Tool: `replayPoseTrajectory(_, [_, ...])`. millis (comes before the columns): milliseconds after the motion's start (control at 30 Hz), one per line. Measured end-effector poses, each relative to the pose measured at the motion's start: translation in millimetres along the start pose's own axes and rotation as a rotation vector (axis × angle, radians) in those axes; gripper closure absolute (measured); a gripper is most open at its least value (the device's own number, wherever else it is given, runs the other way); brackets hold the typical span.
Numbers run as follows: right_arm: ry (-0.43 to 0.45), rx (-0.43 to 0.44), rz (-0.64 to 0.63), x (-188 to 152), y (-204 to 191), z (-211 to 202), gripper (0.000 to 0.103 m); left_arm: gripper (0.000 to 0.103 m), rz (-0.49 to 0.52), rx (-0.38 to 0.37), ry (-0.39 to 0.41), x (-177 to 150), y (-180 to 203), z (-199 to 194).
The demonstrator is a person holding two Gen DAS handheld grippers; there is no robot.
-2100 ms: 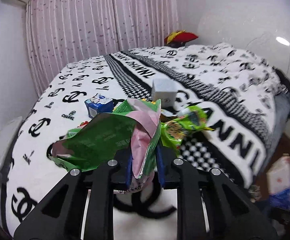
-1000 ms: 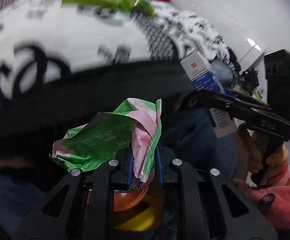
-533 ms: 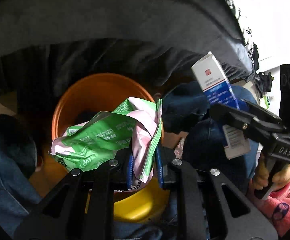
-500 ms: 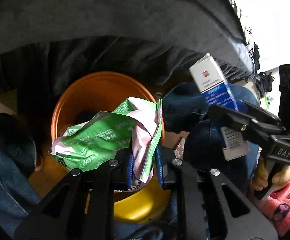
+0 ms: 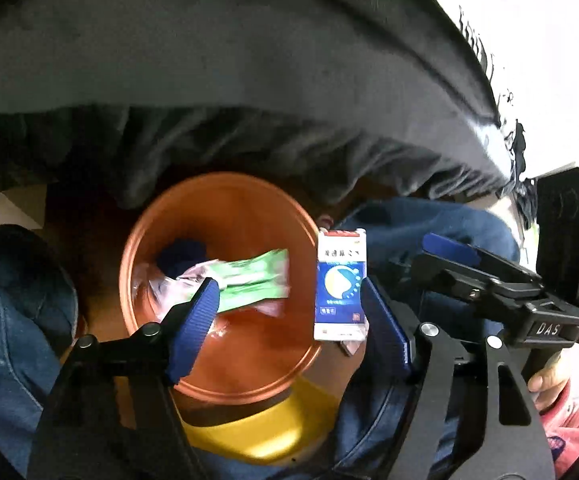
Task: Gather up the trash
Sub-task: 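Carry both items over the orange bucket and open both grippers, then grasp the yellow-green medicine box with the right gripper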
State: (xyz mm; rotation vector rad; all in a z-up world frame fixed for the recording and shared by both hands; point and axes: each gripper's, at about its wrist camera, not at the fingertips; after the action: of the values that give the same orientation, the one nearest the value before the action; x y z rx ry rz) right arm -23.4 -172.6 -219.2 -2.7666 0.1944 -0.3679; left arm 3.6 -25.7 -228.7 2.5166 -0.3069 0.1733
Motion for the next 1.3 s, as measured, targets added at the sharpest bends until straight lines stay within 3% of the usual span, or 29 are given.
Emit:
replayPoseTrajectory(867, [0.047,0.011,0.024,3,1,-16,0.018,0.027,0.019,0.125,0.073,5,6,-24])
replayPoseTrajectory(1100, [0.083,0.001,0.003,12,-3,-29,0.018,0.021,0.068,0.213,0.117,9,21,-38])
replayPoseTrajectory(1300, [0.199,-0.012,-0.031,44,-14,-66,0.018,0.016,0.161,0.399,0.217,22,53,-67])
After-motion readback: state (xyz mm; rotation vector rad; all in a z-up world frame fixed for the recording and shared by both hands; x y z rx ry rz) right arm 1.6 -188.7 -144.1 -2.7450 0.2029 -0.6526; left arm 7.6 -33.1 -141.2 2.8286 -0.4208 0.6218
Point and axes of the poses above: each gripper's, at about its wrist camera, not at the fingertips, and z roughly the way its jaws point, y to its right, x to its top, and after that the axes turned 6 degrees about -y, right-handed
